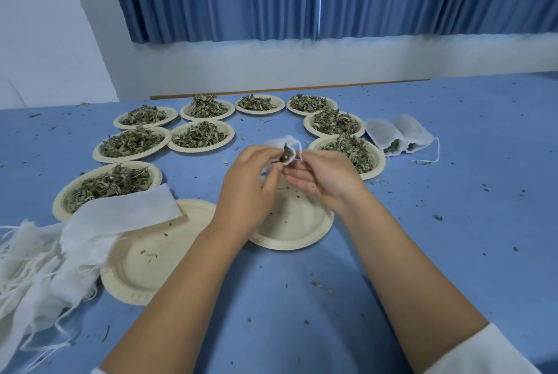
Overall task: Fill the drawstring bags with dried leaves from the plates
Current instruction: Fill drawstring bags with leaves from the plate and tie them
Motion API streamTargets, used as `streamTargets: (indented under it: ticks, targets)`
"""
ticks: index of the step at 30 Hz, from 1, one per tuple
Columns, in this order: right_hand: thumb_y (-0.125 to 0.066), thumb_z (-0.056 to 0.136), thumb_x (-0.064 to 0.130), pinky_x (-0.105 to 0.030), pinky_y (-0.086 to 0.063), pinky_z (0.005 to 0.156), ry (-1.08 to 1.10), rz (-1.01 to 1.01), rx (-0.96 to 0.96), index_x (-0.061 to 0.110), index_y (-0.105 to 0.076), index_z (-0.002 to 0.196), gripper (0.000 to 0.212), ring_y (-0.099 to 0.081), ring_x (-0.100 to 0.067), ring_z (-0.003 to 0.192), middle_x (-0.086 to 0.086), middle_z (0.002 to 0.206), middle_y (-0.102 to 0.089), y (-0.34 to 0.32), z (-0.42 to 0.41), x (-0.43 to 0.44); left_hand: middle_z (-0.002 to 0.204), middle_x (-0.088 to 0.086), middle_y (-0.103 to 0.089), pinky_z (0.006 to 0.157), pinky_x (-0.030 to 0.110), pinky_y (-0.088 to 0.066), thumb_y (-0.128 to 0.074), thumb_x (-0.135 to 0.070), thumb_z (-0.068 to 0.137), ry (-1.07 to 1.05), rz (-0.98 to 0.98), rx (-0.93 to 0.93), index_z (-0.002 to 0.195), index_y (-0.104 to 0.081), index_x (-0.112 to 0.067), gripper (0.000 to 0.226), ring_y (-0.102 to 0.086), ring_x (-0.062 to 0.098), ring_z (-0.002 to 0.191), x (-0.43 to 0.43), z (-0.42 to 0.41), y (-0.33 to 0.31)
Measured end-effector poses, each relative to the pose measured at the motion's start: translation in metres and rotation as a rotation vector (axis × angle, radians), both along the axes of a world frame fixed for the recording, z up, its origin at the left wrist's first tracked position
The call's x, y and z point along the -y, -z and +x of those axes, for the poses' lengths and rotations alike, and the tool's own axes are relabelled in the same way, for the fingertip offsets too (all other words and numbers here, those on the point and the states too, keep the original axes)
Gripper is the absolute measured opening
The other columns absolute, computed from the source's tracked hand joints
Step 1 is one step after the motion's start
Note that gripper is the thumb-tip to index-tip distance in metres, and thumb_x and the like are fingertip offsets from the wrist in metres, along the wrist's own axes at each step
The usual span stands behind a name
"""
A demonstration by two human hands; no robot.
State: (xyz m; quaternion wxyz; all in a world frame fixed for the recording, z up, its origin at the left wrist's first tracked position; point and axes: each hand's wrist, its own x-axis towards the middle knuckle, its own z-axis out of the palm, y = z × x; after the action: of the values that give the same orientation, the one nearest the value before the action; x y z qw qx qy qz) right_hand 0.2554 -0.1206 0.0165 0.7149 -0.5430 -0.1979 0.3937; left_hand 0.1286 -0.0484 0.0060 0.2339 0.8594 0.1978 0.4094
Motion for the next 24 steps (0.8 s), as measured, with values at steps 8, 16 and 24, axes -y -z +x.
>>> streamTargets:
  ticks: [8,16,24]
  targets:
    - [-0.081,0.077,0.032,-0.025,-0.053,0.052,0.102,-0.005,-0.015,0.014,-0.057,0.061,0.034,-0.059,-0.014,0.044,0.003,0.045,-0.053,-0.004,0.008,0.011,0.101,0.009,-0.068,0.074,0.016,-0.036,-0.057,-0.001,0.091,0.064,0.087,-0.063,0.103,-0.072,-0.005,0.020,-0.062,0.023,0.094,0.022,0.031,0.007]
    - [-0.062,0.092,0.008,-0.015,-0.031,0.030,0.295,0.062,0.045,0.007,-0.047,0.062,0.033,-0.043,-0.007,0.027,0.002,0.036,-0.047,-0.004,0.029,0.018,0.106,0.006,-0.064,0.082,0.005,-0.035,-0.061,0.004,0.086,0.146,0.150,-0.016,0.105,-0.070,-0.005,0.023,-0.057,0.013,0.095,0.033,0.057,0.002]
    - [-0.061,0.094,0.016,-0.030,-0.046,0.057,0.612,0.084,0.122,0.006,-0.057,0.075,0.022,-0.057,-0.024,0.066,-0.017,0.077,-0.060,-0.002,0.096,0.028,0.156,0.013,-0.031,0.111,0.026,-0.030,-0.049,-0.004,0.096,0.101,-0.121,-0.053,0.131,-0.057,-0.002,0.036,-0.037,0.026,0.140,0.066,0.144,-0.010]
